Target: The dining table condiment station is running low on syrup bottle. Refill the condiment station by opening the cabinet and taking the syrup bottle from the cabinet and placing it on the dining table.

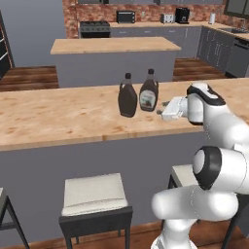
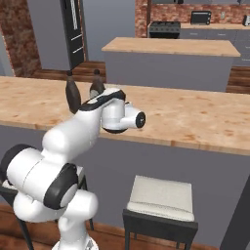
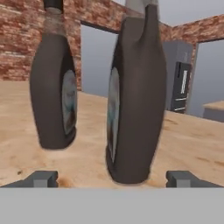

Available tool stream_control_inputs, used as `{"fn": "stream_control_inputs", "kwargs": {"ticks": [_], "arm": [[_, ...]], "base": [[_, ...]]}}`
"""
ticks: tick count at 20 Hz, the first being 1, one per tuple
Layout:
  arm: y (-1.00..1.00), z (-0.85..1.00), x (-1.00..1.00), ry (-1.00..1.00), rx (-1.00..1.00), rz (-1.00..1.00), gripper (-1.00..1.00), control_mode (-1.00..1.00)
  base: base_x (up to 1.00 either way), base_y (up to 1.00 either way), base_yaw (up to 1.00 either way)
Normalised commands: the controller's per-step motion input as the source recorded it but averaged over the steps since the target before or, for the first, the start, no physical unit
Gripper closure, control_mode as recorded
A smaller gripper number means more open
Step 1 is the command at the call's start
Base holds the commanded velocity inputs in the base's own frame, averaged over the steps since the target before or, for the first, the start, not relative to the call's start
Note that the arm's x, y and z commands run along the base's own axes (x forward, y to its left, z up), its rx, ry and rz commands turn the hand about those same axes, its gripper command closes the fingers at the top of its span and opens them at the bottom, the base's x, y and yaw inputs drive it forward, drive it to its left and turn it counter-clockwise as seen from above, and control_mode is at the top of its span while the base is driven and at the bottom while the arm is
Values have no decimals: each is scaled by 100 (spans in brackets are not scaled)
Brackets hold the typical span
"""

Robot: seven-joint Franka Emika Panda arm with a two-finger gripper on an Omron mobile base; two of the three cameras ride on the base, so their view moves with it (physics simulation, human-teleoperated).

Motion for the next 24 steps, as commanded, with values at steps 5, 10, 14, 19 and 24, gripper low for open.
{"fn": "stream_control_inputs", "kwargs": {"ticks": [5, 10, 14, 19, 24], "arm": [[0, 49, -81, 0, -10, 3, -100, -100], [1, 78, -88, -2, -19, 10, -100, -100], [0, 69, -98, -12, -18, 10, -100, -100], [9, 39, -100, -22, -16, 6, -100, -100], [35, 20, -99, -23, -15, 4, -100, -100]], "base": [[0, 0, 0], [0, 0, 0], [0, 0, 0], [0, 0, 0], [0, 0, 0]]}}
